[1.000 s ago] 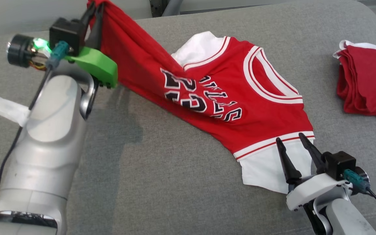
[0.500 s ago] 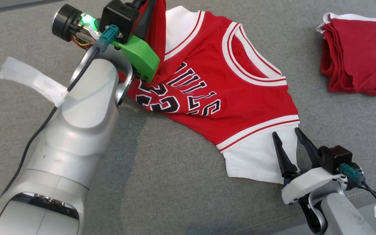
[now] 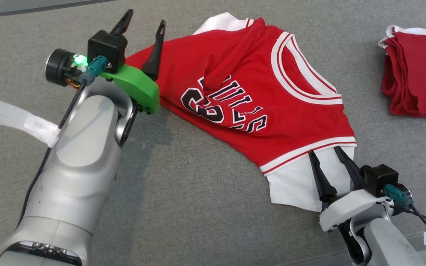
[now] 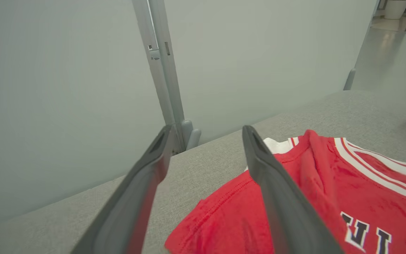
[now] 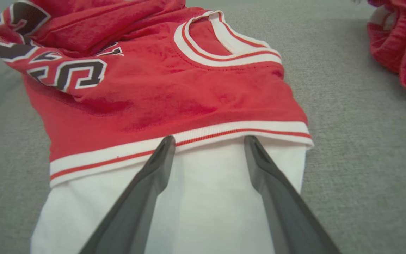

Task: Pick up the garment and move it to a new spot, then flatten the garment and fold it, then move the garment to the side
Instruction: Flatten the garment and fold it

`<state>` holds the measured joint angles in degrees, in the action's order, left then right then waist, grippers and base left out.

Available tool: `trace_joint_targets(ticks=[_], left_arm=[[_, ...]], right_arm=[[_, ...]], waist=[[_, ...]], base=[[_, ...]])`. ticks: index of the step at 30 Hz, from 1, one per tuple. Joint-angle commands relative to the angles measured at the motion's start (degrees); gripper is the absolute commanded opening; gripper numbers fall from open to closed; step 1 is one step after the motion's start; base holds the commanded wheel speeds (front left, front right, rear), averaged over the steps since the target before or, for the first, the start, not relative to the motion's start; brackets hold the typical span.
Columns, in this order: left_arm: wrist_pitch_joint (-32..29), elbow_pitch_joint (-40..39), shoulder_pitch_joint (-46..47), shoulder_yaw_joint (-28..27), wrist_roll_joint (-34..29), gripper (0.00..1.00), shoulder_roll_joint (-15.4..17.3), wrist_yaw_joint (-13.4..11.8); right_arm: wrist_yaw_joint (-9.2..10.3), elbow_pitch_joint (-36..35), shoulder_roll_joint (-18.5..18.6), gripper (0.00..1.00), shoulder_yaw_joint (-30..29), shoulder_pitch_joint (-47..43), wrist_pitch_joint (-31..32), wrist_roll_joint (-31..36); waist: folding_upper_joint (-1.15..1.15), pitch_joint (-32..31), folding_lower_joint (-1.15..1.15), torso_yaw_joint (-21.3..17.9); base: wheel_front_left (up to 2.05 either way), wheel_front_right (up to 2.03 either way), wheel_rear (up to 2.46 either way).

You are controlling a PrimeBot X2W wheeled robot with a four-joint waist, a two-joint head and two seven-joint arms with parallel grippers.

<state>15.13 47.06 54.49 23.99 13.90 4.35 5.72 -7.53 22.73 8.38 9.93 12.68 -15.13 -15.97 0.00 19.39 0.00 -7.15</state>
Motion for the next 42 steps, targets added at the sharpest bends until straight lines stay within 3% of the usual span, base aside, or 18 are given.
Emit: trace_joint_targets(ticks=[1, 14, 24, 25, 27, 28, 36, 42], left_arm=[[0.0, 0.5, -1.1, -0.7, -0.2, 1.00, 0.8, -0.4], [0.0, 12.6, 2.5, -2.3, -1.1, 1.00, 3.8, -1.1], [0.0, 17.7, 4.6, -2.1, -0.3, 1.00, 2.6, -0.7], [0.0, 17.9, 4.4, -1.9, -0.4, 0.88, 2.4, -0.5], [0.0, 18.5, 4.1, -1.6, -0.3, 0.10, 2.0, -0.3], [0.0, 18.9, 3.8, -1.5, -0.2, 0.00, 1.9, -0.2], [0.0, 12.9, -0.3, -2.5, 0.8, 0.00, 1.3, 0.7], [0.0, 1.1, -8.8, -5.3, 0.1, 0.00, 1.4, -1.5]], right_arm=[[0.09, 0.1, 0.3, 1.00, 0.2, -0.1, 0.0, 0.2], [0.09, -1.2, 0.7, 1.00, 0.3, 1.4, 0.0, -0.3], [0.17, -1.5, 1.1, 1.00, -0.4, 2.4, 0.4, -0.4], [0.17, -1.4, 1.1, 1.00, -0.3, 2.6, 0.4, -0.3], [0.16, -1.4, 1.0, 1.00, 0.0, 2.8, 0.5, 0.0], [0.15, -1.4, 1.0, 1.00, 0.1, 2.8, 0.5, 0.0], [0.09, -1.0, 0.9, 1.00, -0.3, 1.4, 0.2, -0.1], [0.06, 0.3, 0.4, 1.00, 0.0, -1.2, 0.1, -0.6]], waist=[[0.00, -0.8, 0.00, 0.9], [0.00, 4.8, 0.00, -0.7], [0.00, 8.0, 0.00, -0.9], [0.00, 8.1, 0.00, -0.8], [0.00, 8.1, 0.00, -0.6], [0.00, 8.0, 0.00, -0.4], [0.00, 3.4, 0.00, 1.9], [0.00, -3.3, 0.00, 4.8]], base=[[0.00, 0.00, 0.00], [0.00, 0.00, 0.00], [0.00, 0.00, 0.00], [0.00, 0.00, 0.00], [0.00, 0.00, 0.00], [0.00, 0.00, 0.00], [0.00, 0.00, 0.00], [0.00, 0.00, 0.00]])
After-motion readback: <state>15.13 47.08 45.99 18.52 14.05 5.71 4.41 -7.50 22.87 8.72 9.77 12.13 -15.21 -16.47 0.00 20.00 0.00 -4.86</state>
